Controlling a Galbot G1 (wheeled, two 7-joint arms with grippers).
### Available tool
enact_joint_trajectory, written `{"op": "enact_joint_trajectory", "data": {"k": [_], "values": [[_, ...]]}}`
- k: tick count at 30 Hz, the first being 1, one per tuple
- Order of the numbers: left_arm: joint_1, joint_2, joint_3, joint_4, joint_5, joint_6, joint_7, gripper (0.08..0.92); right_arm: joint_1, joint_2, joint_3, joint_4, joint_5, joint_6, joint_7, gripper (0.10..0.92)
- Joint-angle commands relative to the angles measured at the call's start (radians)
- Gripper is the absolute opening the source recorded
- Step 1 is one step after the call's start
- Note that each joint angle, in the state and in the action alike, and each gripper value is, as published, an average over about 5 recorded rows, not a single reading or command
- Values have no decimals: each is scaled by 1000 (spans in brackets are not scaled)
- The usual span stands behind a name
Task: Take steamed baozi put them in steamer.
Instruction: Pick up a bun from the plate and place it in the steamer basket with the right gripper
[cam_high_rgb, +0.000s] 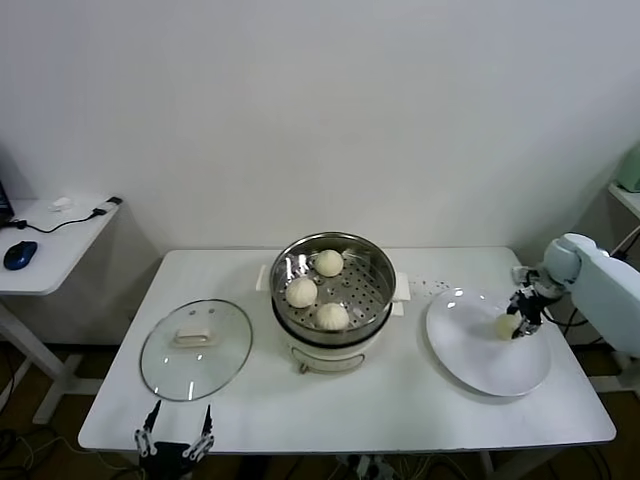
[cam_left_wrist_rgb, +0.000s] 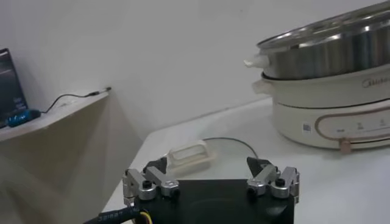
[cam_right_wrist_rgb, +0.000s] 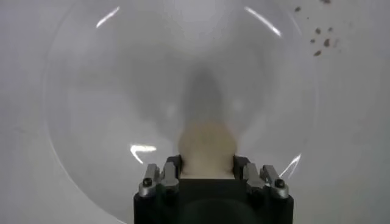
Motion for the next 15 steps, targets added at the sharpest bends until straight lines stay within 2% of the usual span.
{"op": "enact_joint_trajectory", "data": {"k": [1, 10, 15], "values": [[3, 4, 7, -2, -3, 4, -15, 823, 400, 34, -403, 100, 407, -104, 6, 560], [22, 25, 20, -15, -41, -8, -15, 823, 747, 265, -722, 149, 827, -217, 44, 567], [17, 34, 11, -18, -59, -7, -15, 823, 806, 403, -811, 155, 956, -243, 59, 566]]}}
